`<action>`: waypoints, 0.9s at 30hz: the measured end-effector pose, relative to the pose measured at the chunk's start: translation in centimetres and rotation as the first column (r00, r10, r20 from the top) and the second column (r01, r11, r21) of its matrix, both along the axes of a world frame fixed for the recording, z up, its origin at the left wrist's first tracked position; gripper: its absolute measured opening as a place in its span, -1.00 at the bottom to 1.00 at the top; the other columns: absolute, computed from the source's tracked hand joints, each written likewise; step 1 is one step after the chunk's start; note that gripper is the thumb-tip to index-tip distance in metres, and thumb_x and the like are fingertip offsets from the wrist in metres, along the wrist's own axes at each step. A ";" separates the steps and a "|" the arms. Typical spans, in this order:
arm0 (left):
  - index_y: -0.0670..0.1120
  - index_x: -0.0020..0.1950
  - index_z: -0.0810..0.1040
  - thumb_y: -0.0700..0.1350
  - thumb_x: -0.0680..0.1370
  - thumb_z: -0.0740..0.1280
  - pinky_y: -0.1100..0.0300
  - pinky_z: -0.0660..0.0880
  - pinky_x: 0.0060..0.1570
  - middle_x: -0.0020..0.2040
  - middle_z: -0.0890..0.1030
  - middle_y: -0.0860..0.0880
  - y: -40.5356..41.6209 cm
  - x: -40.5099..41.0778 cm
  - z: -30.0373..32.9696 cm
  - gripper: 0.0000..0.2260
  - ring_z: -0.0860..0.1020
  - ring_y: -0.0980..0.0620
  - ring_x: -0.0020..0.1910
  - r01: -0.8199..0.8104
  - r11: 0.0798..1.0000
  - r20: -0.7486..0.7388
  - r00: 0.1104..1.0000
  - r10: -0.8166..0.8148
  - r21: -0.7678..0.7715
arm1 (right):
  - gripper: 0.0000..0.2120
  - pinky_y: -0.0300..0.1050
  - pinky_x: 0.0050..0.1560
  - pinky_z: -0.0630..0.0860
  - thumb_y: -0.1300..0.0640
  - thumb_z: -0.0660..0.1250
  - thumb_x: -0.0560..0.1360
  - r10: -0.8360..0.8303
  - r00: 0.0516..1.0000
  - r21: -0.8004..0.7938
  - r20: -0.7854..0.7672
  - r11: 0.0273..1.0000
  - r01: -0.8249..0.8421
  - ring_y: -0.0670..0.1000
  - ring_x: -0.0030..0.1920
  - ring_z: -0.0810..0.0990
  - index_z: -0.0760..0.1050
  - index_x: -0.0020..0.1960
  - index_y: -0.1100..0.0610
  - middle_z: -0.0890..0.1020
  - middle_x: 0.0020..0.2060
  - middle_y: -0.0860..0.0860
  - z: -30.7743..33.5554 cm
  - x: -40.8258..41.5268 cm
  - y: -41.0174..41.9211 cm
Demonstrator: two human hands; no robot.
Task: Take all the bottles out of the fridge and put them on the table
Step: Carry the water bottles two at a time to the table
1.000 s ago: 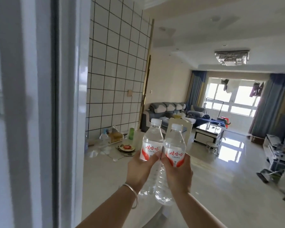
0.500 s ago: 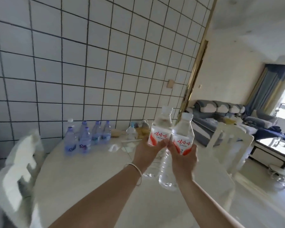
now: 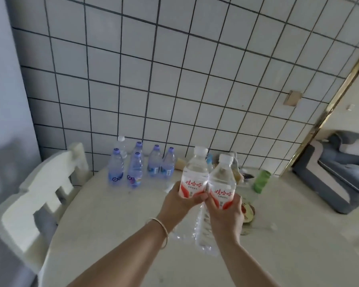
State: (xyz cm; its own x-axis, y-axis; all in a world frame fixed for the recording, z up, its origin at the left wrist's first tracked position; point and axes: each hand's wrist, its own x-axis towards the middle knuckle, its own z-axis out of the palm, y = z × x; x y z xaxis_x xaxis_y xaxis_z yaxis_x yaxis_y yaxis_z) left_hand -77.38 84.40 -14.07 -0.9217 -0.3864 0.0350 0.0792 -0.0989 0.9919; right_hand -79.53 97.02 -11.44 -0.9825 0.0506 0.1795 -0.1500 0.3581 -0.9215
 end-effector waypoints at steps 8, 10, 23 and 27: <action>-0.11 0.09 0.57 -0.11 0.31 0.56 0.13 0.62 -0.01 -0.02 0.70 -0.07 -8.1 -7.5 -5.0 -0.61 0.67 -0.01 -0.03 -0.142 0.985 0.089 0.987 0.133 0.097 | -0.57 -0.25 -0.36 0.46 -0.01 0.57 0.24 0.178 0.975 0.031 0.130 0.983 -0.184 -0.13 -0.28 0.56 0.39 -0.05 -0.02 0.57 -0.26 -0.08 -4.4 -8.9 -8.0; -0.10 0.06 0.59 -0.14 0.32 0.56 0.14 0.62 -0.03 -0.02 0.70 -0.09 -10.2 -9.2 -6.5 -0.64 0.67 -0.01 -0.04 -0.135 0.987 0.112 0.986 0.125 0.084 | -0.58 -0.17 -0.30 0.52 0.00 0.59 0.22 0.201 0.966 0.055 0.163 0.976 -0.212 -0.11 -0.28 0.56 0.38 -0.13 -0.07 0.57 -0.27 -0.10 -6.0 -10.8 -9.9; -0.01 0.08 0.51 -0.07 0.12 0.63 0.36 0.54 -0.15 -0.08 0.69 0.01 -19.6 -16.6 -16.1 -0.41 0.66 0.05 -0.05 -0.247 0.969 0.245 0.938 0.247 -0.032 | -0.41 -0.12 -0.20 0.47 -0.21 0.55 0.15 0.227 0.912 0.154 0.341 0.944 -0.293 -0.02 -0.20 0.57 0.33 0.04 -0.10 0.55 -0.26 -0.21 -15.4 -19.7 -19.1; 0.00 0.11 0.50 0.02 0.08 0.62 0.26 0.53 -0.06 0.00 0.67 0.01 -20.6 -18.6 -17.2 -0.35 0.64 0.07 0.02 -0.231 0.970 0.251 0.937 0.244 -0.079 | -0.45 -0.10 -0.20 0.48 -0.10 0.56 0.17 0.232 0.912 0.137 0.337 0.947 -0.292 0.01 -0.21 0.56 0.30 0.00 -0.09 0.54 -0.28 -0.20 -16.8 -21.9 -20.4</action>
State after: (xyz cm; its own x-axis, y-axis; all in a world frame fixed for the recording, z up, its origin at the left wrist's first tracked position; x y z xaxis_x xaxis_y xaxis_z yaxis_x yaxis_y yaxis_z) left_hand -95.96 63.78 -31.30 -0.7832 -0.5988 -0.1674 -0.1640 -0.0607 0.9846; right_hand -101.38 76.57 -28.28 -0.9626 -0.2206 -0.1573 0.0237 0.5101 -0.8598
